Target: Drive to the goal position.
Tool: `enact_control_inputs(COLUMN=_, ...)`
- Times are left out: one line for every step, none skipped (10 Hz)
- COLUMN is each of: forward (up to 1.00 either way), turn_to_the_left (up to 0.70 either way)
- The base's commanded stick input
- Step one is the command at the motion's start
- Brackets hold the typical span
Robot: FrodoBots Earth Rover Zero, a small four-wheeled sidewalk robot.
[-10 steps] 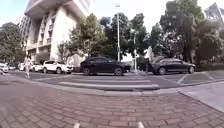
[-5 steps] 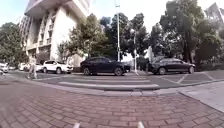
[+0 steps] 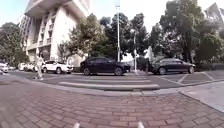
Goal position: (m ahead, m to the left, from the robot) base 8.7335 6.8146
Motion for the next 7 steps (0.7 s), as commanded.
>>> enact_control_inputs(forward=0.45, turn_to_the_left=0.0)
enact_control_inputs(forward=0.45, turn_to_the_left=0.0)
enact_control_inputs(forward=0.45, turn_to_the_left=0.0)
enact_control_inputs(forward=0.45, turn_to_the_left=0.0)
enact_control_inputs(forward=0.45, turn_to_the_left=0.0)
enact_control_inputs(forward=0.45, turn_to_the_left=0.0)
enact_control_inputs(forward=0.6, turn_to_the_left=0.0)
